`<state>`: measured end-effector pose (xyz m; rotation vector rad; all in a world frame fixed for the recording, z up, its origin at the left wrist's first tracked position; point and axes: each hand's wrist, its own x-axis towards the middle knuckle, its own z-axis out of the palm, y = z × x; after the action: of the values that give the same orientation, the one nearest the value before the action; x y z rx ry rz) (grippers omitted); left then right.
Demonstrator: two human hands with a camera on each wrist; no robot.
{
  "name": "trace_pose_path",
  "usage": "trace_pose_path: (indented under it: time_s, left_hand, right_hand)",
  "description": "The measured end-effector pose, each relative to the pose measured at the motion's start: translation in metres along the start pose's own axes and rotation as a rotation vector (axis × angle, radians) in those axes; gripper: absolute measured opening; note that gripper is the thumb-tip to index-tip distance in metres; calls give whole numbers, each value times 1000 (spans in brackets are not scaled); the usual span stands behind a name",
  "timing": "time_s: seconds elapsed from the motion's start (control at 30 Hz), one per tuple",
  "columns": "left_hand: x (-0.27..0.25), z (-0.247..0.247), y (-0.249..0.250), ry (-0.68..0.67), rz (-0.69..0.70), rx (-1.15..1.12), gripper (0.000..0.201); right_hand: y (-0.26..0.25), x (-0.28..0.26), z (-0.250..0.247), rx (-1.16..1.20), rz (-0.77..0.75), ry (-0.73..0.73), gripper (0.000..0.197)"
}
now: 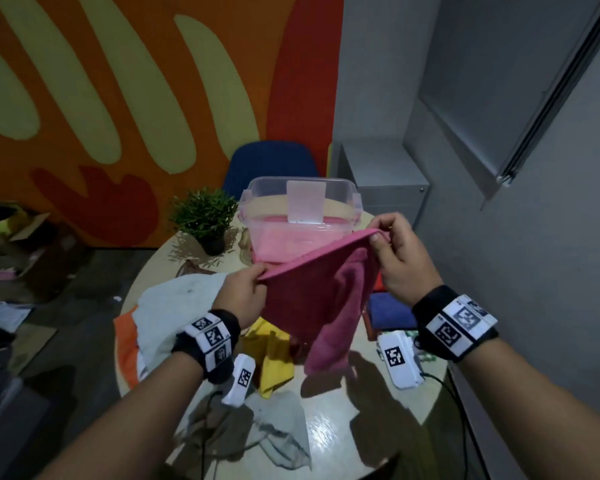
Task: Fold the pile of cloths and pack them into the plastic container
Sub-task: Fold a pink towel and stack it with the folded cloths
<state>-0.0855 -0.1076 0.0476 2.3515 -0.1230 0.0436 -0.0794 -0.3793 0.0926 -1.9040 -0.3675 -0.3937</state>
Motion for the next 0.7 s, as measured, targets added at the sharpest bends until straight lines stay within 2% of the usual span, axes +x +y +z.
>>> trace_pose_path:
  time_s: [0.13, 0.2, 0.27, 0.37, 0.47, 0.53, 0.6, 0.7]
  left_hand:
    - [15, -58, 13, 83, 114, -46, 37]
    - [10, -78, 15, 81, 137, -96, 32]
    - [-3, -87, 15, 30, 137, -166, 29]
    - [-28, -76, 4, -157, 109, -301, 17]
    - [-52, -41, -28, -407, -22, -223, 17]
    - [-68, -13, -54, -568, -102, -134, 11]
    - [-85, 13, -73, -691, -165, -125, 17]
    - [-105, 40, -85, -774, -237, -155, 28]
  right_hand:
    - [2, 18, -21, 91, -19, 94, 11]
    - [9, 15, -26, 152, -2, 126, 11]
    - [19, 2, -28, 228, 58, 97, 11]
    - [46, -31, -26, 330, 206, -36, 41]
    - [67, -75, -21, 385, 410, -187, 63]
    - [88, -109, -20, 294, 533, -287, 62]
    - [110, -141, -19, 247, 648, -391, 56]
    - [132, -179, -17, 242, 832, -493, 37]
